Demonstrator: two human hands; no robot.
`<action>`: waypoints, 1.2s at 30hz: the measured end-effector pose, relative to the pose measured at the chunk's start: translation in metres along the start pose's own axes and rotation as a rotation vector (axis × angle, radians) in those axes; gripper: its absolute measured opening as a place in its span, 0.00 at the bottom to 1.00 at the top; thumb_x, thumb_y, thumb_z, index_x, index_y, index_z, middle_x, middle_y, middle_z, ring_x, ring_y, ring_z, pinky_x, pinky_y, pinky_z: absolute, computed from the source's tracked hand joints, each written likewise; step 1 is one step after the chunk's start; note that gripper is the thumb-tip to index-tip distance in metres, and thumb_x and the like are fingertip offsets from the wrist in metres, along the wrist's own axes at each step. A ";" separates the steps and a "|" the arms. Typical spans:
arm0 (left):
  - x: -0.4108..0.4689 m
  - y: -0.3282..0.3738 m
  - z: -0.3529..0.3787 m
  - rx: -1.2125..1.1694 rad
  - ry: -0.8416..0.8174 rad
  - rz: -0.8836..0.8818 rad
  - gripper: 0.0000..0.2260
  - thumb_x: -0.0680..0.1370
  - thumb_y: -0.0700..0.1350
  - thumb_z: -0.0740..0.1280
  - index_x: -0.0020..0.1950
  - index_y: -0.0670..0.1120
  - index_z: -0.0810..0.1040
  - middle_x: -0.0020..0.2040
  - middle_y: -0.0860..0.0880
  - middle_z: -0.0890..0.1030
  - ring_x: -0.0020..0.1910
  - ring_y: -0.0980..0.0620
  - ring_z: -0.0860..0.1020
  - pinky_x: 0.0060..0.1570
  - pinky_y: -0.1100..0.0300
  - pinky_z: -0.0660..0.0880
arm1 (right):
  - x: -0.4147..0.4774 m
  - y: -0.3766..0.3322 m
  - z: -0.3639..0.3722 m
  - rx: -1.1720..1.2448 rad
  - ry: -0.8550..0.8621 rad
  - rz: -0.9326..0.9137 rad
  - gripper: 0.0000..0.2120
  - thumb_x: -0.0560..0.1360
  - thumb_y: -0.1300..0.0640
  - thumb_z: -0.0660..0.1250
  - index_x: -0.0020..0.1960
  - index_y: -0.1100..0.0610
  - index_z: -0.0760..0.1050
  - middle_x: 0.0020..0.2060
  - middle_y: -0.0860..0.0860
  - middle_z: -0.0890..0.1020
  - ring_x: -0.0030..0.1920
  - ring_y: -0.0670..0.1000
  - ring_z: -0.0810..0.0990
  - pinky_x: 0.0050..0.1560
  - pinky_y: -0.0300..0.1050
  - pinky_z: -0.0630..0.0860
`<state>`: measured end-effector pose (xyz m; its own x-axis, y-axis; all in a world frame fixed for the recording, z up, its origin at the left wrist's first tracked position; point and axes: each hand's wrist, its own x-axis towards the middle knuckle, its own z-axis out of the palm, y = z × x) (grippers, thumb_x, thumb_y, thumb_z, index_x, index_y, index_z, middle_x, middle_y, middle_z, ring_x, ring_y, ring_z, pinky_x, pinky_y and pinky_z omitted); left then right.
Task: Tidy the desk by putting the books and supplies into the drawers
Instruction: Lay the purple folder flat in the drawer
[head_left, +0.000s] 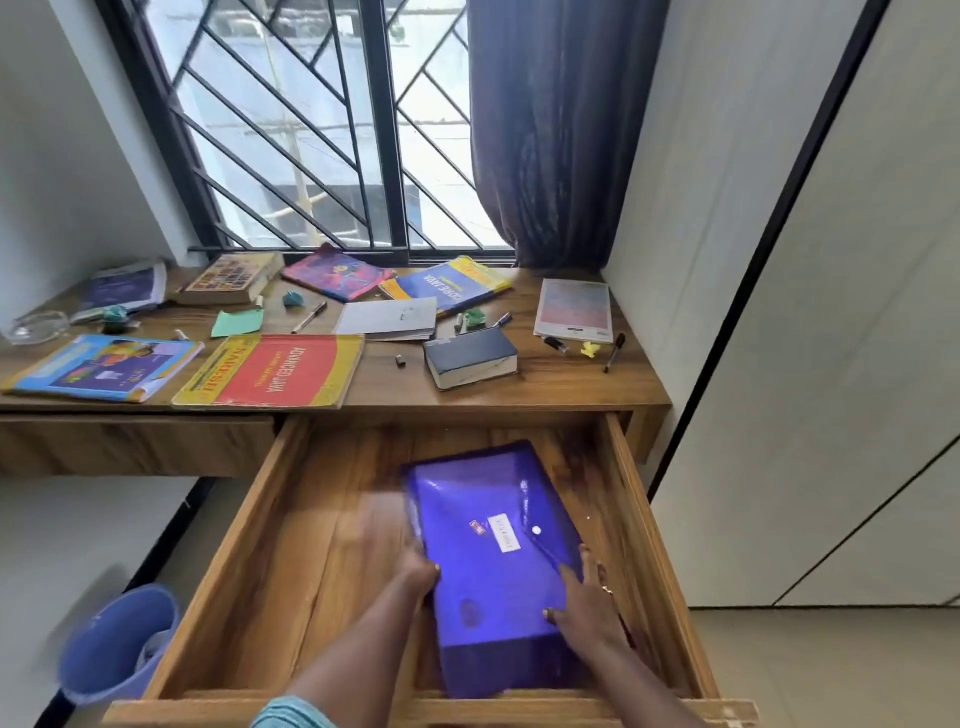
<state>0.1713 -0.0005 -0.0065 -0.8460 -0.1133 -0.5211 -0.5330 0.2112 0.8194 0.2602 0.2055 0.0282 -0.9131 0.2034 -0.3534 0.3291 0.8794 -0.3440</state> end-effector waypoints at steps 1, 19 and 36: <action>0.006 0.001 0.006 0.055 -0.028 0.011 0.24 0.68 0.33 0.62 0.65 0.37 0.70 0.56 0.36 0.79 0.49 0.43 0.79 0.50 0.49 0.78 | 0.005 0.001 0.002 -0.026 -0.027 -0.020 0.33 0.76 0.47 0.64 0.76 0.54 0.55 0.77 0.54 0.41 0.76 0.57 0.51 0.74 0.46 0.55; 0.051 0.032 0.066 0.661 0.120 0.058 0.15 0.79 0.39 0.58 0.65 0.39 0.72 0.62 0.39 0.74 0.62 0.42 0.73 0.61 0.58 0.69 | 0.082 0.015 0.000 -0.137 -0.140 0.114 0.33 0.81 0.47 0.54 0.78 0.56 0.41 0.76 0.53 0.36 0.76 0.59 0.37 0.75 0.55 0.42; 0.052 0.046 0.047 0.750 -0.021 0.000 0.16 0.80 0.48 0.60 0.66 0.44 0.72 0.65 0.43 0.74 0.68 0.45 0.69 0.65 0.59 0.66 | 0.090 -0.014 -0.001 -0.169 -0.051 0.237 0.27 0.80 0.59 0.49 0.77 0.59 0.47 0.77 0.57 0.42 0.77 0.59 0.42 0.75 0.53 0.45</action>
<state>0.1038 0.0493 -0.0072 -0.8413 -0.0963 -0.5319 -0.3720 0.8171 0.4404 0.1733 0.2121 0.0019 -0.8008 0.3938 -0.4514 0.4832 0.8700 -0.0982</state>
